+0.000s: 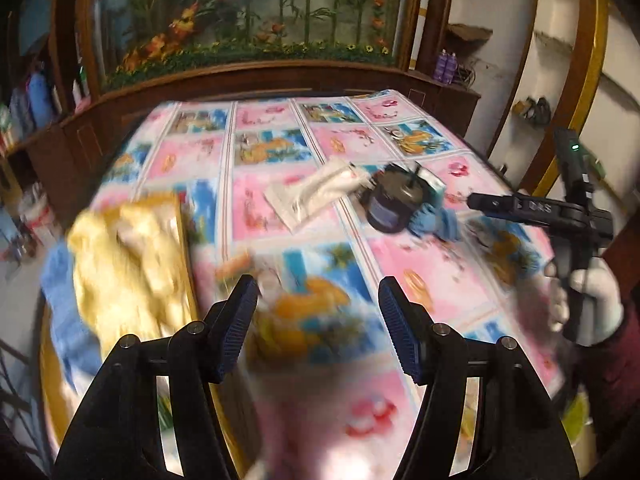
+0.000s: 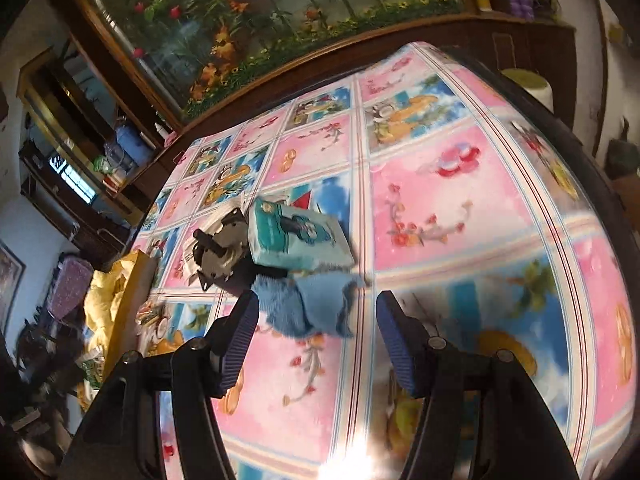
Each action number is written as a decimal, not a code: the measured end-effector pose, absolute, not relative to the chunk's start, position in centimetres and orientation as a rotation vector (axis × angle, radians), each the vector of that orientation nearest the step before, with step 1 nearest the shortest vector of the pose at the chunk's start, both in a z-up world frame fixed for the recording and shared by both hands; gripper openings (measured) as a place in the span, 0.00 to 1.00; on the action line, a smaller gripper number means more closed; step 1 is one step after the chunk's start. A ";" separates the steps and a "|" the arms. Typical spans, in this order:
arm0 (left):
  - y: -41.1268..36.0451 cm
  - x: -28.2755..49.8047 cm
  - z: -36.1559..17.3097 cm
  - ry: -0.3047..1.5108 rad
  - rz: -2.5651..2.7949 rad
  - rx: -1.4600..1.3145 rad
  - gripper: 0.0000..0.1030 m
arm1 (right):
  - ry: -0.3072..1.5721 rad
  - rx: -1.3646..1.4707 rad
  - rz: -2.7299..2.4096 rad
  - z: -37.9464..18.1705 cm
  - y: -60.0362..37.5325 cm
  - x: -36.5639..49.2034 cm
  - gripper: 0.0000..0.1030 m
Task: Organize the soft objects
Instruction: 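Move both grippers back to the motor and tissue pack on the tablecloth, then grasp the teal tissue pack with the right gripper while the left grasps a white pouch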
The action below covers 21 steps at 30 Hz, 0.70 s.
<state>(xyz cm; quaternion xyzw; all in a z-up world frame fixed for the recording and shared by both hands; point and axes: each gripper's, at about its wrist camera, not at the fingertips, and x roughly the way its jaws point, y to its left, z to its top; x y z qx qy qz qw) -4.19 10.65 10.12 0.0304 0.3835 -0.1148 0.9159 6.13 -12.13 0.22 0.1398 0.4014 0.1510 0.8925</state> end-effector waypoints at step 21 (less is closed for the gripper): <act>3.9 15.2 2.2 0.952 -0.468 0.579 0.67 | 0.761 -0.076 0.422 -1.4 -8.0 10.7 0.43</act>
